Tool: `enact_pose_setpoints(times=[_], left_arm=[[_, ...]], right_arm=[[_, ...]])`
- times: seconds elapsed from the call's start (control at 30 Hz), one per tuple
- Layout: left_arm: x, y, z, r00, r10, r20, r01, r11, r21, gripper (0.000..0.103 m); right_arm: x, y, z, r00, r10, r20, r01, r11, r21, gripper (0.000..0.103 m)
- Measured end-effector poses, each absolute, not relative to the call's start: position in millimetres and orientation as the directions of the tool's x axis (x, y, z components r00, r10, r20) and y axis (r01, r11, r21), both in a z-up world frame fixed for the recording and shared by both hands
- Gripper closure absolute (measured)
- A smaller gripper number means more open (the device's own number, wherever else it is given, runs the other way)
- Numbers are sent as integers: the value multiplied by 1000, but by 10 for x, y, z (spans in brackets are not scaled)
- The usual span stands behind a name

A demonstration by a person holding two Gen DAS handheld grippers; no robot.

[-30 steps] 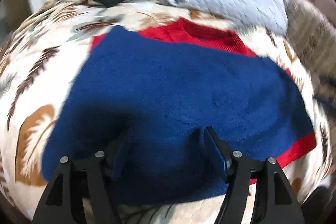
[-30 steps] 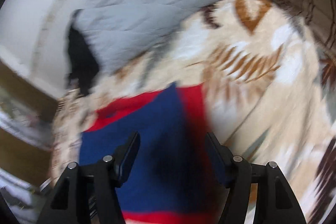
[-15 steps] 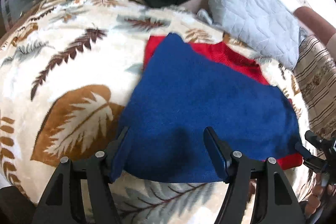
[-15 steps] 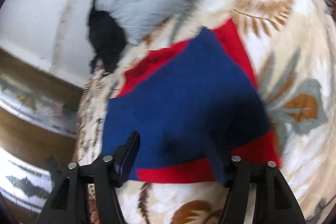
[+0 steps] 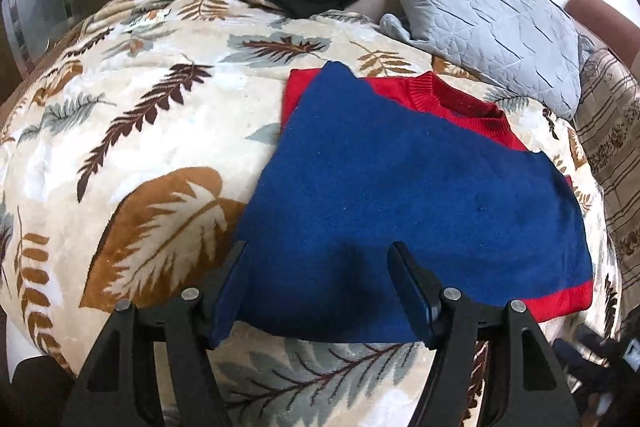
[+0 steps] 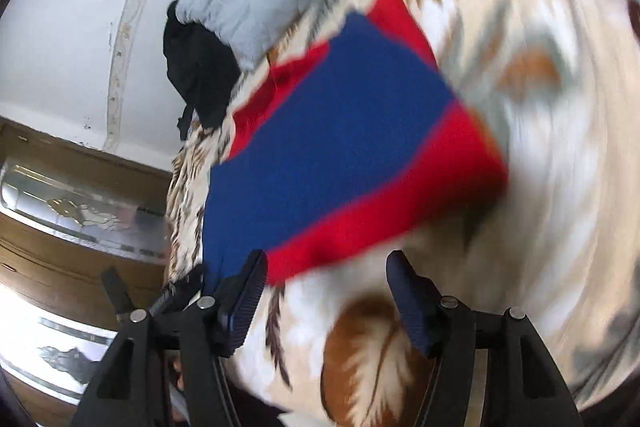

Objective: Fold small clothes

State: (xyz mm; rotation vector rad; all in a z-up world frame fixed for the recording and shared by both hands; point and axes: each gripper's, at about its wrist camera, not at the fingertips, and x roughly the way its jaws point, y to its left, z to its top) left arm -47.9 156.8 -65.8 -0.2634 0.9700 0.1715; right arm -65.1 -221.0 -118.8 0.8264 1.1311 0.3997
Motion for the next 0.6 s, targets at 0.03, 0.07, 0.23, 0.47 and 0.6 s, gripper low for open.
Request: enact_pose_setpoints(times=[0.03, 0.07, 0.23, 0.47, 0.6], left_arm=[[-473, 1553, -651, 552, 27, -833, -254, 957, -138, 33], [-468, 1540, -641, 551, 28, -834, -251, 959, -134, 33], [-496, 1514, -577, 558, 40, -829, -254, 959, -125, 33], [-482, 1525, -585, 551, 40, -833, -254, 960, -122, 33], [-479, 1529, -587, 552, 39, -833, -254, 959, -123, 33]], right_arm=[[-704, -2219, -1249, 390, 668, -634, 125, 644, 755, 37], [-703, -2247, -1263, 401, 671, -624, 131, 632, 764, 37], [-546, -2385, -1257, 460, 646, -608, 196, 595, 780, 36], [-412, -2475, -1287, 506, 626, -594, 240, 559, 794, 36], [-374, -2542, -1209, 547, 580, -603, 247, 576, 779, 36]])
